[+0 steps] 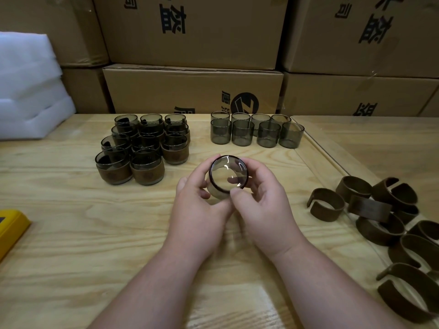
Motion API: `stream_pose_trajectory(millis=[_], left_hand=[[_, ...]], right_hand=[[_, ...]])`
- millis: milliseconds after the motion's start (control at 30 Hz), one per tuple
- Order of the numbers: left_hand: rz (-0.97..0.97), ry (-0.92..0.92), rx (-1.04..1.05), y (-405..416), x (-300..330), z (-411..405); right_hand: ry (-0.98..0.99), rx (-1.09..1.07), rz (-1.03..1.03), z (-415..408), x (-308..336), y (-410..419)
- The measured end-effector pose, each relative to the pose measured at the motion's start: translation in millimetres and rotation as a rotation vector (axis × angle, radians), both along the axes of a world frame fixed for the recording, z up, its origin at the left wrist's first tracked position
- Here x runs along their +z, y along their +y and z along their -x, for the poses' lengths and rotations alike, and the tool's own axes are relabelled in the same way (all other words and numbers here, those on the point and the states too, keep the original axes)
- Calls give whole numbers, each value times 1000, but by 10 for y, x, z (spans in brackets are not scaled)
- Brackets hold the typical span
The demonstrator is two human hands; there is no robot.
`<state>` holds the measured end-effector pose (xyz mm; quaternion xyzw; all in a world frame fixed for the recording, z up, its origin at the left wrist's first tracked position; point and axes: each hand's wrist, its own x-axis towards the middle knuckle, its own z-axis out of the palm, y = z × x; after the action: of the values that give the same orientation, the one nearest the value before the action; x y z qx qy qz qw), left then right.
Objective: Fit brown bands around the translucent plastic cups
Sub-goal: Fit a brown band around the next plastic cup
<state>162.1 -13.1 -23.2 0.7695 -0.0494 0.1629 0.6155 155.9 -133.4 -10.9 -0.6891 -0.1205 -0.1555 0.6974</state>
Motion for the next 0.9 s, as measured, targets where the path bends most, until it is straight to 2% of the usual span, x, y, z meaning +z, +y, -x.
stream_pose_trajectory(millis=[167, 333, 667, 900], left_hand=[[26, -6, -25, -2, 3, 19], [11, -4, -50, -18, 25, 28], [-76, -57, -70, -35, 3, 78], [-157, -92, -98, -46, 11, 113]], right_hand=[[9, 14, -20, 4, -3, -21], [36, 17, -132, -20, 10, -51], [166, -159, -229, -36, 56, -107], [174, -214, -142, -39, 28, -95]])
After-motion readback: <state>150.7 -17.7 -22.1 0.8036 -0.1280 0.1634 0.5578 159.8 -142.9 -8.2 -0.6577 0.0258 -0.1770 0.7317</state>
